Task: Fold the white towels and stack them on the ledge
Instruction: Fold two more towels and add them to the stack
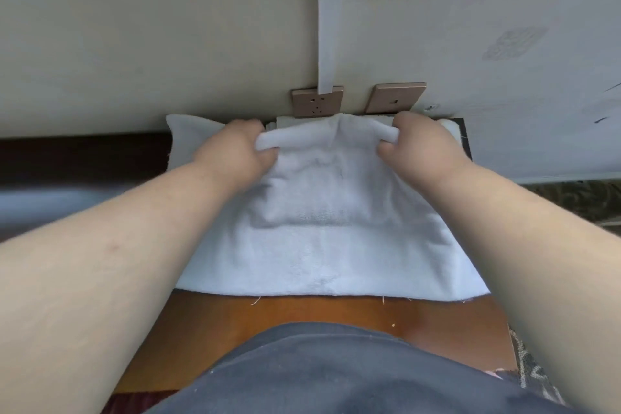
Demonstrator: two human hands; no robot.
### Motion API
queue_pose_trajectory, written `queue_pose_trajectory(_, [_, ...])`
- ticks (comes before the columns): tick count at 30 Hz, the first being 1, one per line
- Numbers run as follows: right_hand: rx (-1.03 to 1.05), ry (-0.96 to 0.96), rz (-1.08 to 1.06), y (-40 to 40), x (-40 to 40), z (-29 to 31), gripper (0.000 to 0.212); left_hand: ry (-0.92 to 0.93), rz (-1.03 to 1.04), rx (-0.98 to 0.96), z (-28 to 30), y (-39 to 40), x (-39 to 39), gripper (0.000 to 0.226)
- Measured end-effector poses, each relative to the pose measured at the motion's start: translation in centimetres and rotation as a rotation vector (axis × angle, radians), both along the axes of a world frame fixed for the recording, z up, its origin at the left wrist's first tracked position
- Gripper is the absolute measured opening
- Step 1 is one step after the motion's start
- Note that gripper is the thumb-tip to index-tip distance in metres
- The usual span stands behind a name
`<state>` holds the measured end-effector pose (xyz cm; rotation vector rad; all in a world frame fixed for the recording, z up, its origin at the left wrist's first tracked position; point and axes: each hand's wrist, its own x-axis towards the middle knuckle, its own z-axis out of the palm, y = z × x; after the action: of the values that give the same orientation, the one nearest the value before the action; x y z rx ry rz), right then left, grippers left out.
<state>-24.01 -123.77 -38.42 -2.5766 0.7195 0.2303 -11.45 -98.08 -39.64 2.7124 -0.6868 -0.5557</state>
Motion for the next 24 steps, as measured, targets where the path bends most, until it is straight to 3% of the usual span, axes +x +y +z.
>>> queue_pose_trajectory(5, [0.091,-0.140,0.132,8.4,-1.2,5.3,0.020,0.006,-0.076,-0.297,4.3,1.2,-5.3,0.016])
queue_pose_trajectory(10, [0.200,-0.168,0.236,14.9,-1.4,8.4,0.025,0.016,-0.076,-0.445,7.4,4.7,-7.9,0.031])
queue_pose_trajectory(24, [0.165,-0.422,0.440,37.4,-0.2,14.7,0.022,-0.158,0.210,-0.431,14.6,27.9,-10.7,0.012])
